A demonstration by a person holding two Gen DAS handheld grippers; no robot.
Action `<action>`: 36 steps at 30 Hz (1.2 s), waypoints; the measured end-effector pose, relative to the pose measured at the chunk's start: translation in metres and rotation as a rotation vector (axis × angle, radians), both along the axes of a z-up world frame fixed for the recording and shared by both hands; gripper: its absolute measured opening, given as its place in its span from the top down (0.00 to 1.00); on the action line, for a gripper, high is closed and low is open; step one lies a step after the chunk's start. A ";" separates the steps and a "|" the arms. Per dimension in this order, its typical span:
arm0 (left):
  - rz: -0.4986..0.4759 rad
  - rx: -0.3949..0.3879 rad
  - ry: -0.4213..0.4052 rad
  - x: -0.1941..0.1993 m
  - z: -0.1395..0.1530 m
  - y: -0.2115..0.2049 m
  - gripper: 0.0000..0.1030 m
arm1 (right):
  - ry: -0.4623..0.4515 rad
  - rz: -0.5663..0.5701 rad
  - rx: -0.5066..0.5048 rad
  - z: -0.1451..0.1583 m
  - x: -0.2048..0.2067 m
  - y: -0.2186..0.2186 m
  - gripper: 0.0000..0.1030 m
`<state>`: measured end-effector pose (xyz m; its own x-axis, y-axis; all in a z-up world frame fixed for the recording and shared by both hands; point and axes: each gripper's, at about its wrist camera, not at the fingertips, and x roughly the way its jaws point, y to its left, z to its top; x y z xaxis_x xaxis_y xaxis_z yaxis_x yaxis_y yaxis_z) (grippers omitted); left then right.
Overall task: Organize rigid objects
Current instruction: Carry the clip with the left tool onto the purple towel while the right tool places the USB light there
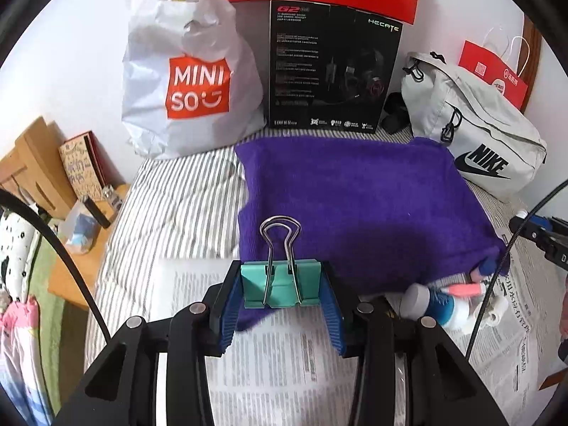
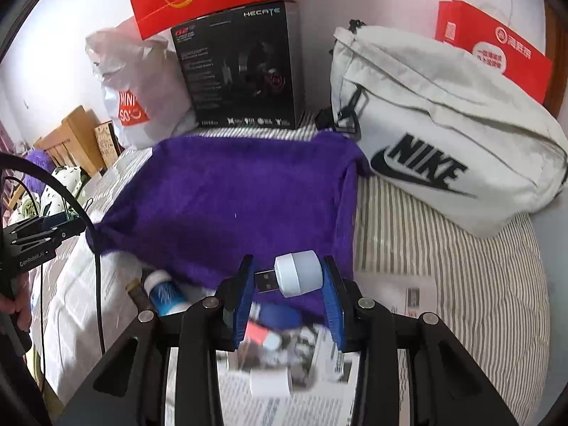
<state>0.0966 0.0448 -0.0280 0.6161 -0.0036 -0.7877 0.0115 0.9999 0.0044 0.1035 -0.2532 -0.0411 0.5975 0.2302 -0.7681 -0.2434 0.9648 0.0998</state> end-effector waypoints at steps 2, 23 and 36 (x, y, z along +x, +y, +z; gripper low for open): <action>-0.002 -0.005 0.006 0.011 0.003 0.003 0.62 | 0.005 -0.002 -0.005 0.000 0.012 0.003 0.65; -0.053 -0.045 0.090 0.118 -0.027 -0.015 0.62 | 0.121 0.023 -0.092 -0.041 0.119 0.039 0.65; -0.065 -0.067 0.146 0.163 -0.057 -0.028 0.62 | 0.166 0.040 -0.115 -0.064 0.155 0.051 0.65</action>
